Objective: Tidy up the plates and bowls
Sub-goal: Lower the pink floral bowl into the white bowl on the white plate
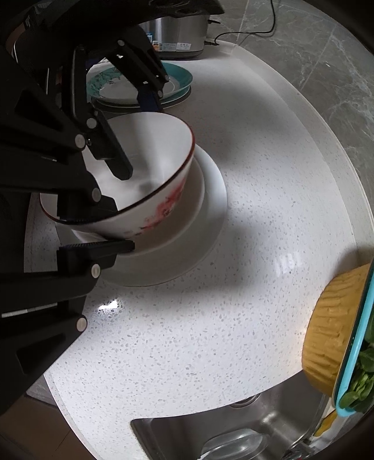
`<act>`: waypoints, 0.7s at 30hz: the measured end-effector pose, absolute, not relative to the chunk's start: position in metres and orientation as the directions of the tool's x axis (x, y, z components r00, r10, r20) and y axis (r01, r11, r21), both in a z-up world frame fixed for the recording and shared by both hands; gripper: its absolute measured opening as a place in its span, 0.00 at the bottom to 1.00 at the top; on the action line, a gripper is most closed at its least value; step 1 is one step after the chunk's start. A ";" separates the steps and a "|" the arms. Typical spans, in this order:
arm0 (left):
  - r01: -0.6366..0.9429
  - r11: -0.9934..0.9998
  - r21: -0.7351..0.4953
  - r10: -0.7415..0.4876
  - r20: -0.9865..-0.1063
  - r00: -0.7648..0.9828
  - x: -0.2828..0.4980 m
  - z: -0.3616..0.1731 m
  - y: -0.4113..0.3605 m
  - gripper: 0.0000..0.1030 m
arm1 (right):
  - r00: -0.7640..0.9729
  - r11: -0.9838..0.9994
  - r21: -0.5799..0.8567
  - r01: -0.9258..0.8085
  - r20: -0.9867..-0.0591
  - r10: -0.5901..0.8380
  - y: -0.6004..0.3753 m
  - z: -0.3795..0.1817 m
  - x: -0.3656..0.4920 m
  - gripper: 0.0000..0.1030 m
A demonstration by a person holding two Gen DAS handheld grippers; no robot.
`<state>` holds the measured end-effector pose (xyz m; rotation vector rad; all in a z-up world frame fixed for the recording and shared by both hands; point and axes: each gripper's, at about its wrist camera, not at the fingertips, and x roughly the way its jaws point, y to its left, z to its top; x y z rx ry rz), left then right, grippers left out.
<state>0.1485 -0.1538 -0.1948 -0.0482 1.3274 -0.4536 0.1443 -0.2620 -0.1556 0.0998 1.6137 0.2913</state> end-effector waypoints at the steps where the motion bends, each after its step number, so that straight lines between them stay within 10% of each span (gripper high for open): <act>1: 0.289 0.912 -0.292 -0.349 -0.922 0.169 0.148 -0.195 -0.154 0.50 | -0.069 0.962 0.249 -0.109 -0.968 0.243 -0.264 -0.157 0.145 0.12; 21: 0.219 0.905 -0.366 -0.413 -0.878 0.240 0.156 -0.187 -0.131 0.65 | -0.075 0.951 0.287 -0.117 -0.957 0.280 -0.263 -0.163 0.150 0.21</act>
